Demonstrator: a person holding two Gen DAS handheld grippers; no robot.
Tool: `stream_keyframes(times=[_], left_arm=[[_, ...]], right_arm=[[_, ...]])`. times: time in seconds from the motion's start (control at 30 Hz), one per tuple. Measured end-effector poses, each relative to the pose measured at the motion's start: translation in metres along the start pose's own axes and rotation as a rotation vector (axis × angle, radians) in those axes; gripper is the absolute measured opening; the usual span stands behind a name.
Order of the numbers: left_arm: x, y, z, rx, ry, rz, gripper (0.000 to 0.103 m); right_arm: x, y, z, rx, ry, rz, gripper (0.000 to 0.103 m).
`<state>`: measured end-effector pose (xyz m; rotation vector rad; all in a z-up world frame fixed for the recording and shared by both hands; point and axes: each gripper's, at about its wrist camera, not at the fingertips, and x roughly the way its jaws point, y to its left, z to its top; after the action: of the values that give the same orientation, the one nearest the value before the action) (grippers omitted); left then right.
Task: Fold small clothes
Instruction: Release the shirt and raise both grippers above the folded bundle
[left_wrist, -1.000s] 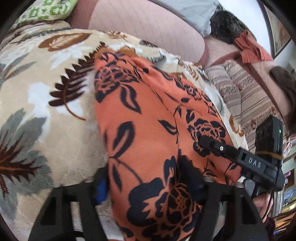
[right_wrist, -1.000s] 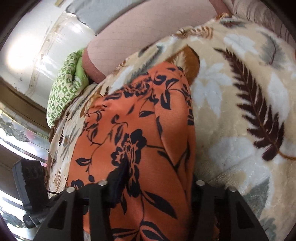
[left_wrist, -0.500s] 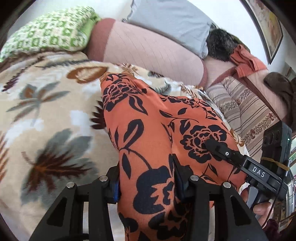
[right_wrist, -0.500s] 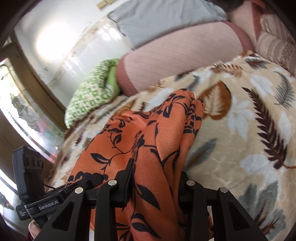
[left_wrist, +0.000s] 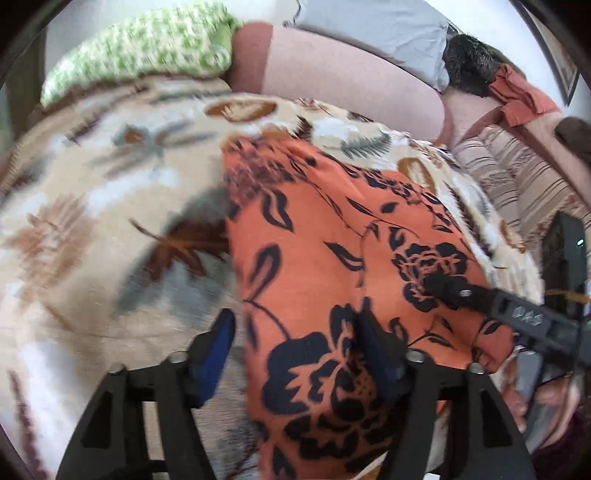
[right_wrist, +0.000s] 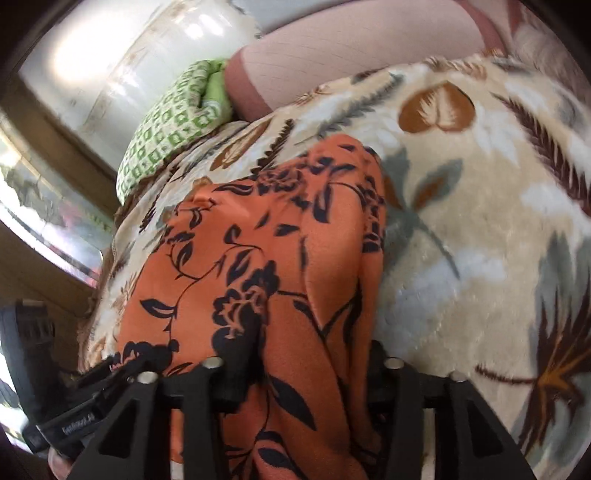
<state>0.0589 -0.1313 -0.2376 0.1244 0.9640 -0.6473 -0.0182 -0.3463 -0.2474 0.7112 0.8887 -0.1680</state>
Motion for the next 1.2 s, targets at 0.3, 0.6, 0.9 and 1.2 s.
stream_keyframes(times=[0.3, 0.6, 0.9, 1.2], left_arm=[[-0.102, -0.018, -0.005, 0.019, -0.308, 0.362, 0.092], [-0.172, -0.031, 0.004, 0.008, -0.392, 0.379, 0.092], [-0.216, -0.042, 0.002, 0.001, -0.455, 0.38, 0.092], [-0.217, -0.043, 0.003, -0.006, -0.445, 0.377, 0.092]], right_arm=[[-0.092, 0.037, -0.019, -0.146, -0.268, -0.125, 0.065], [-0.167, 0.093, -0.03, -0.253, -0.375, -0.07, 0.065], [-0.181, 0.129, -0.049, -0.344, -0.4, -0.044, 0.065], [-0.176, 0.136, -0.052, -0.352, -0.387, -0.021, 0.065]])
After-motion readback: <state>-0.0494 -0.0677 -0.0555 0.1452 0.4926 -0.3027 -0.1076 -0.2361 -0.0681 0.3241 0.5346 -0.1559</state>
